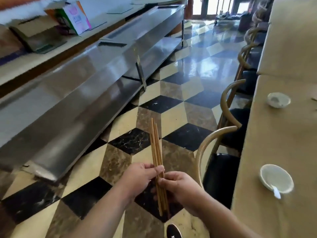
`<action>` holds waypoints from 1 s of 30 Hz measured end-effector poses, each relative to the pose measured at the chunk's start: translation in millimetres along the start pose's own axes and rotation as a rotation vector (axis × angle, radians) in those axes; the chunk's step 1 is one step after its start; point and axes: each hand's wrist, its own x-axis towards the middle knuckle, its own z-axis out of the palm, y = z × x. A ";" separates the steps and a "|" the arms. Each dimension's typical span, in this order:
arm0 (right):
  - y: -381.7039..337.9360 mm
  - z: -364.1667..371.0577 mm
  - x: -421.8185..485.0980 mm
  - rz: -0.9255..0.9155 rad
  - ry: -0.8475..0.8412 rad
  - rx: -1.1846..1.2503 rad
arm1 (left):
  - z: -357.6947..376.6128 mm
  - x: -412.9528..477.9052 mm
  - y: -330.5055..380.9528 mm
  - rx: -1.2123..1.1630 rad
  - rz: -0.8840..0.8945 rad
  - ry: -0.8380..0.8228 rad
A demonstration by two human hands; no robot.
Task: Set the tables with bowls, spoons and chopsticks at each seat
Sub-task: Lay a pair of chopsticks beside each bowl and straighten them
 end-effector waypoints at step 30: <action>-167.4 -138.1 132.3 -0.409 1.092 0.635 | 78.3 333.7 286.4 0.522 0.518 -0.966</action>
